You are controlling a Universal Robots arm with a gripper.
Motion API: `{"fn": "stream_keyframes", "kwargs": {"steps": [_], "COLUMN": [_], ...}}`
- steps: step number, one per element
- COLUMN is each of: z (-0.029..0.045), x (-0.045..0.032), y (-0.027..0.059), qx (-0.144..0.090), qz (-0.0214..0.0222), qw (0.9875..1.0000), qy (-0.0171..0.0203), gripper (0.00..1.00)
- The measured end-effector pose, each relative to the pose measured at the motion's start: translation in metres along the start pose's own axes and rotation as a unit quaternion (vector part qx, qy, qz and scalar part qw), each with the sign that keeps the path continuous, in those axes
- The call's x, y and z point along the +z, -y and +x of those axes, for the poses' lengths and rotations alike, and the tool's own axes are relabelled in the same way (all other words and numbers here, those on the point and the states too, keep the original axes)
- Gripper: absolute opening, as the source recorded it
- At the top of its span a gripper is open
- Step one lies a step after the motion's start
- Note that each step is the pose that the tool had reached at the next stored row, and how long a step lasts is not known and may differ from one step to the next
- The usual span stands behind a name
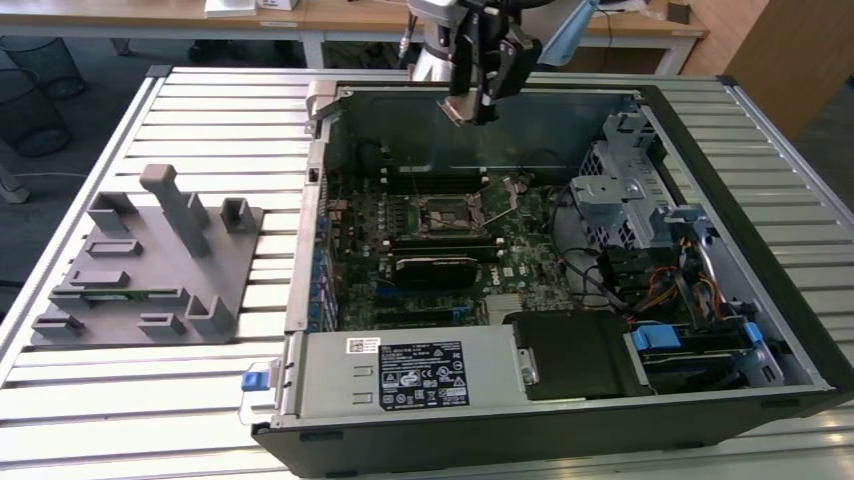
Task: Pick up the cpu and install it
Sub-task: 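Place the cpu into insertion slot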
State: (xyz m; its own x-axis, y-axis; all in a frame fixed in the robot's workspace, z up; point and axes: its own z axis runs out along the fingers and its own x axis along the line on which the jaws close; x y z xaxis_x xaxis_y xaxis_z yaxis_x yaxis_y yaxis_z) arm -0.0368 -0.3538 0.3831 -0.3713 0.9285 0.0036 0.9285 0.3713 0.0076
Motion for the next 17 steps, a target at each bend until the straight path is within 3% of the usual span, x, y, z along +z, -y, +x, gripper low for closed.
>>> {"fn": "stream_keyframes", "kwargs": {"steps": [5, 12, 17], "z": [0.0005, 0.0009, 0.0015], "x": [0.0022, 0.0052, 0.0091], "y": [-0.0002, -0.0001, -0.0003], "qx": [0.033, 0.081, 0.086], "qz": [-0.0001, -0.0001, -0.0002], "qw": [0.9995, 0.9967, 0.9963], "qy": [0.0004, 0.0012, 0.0011], "gripper": [0.53, 0.53, 0.53]}}
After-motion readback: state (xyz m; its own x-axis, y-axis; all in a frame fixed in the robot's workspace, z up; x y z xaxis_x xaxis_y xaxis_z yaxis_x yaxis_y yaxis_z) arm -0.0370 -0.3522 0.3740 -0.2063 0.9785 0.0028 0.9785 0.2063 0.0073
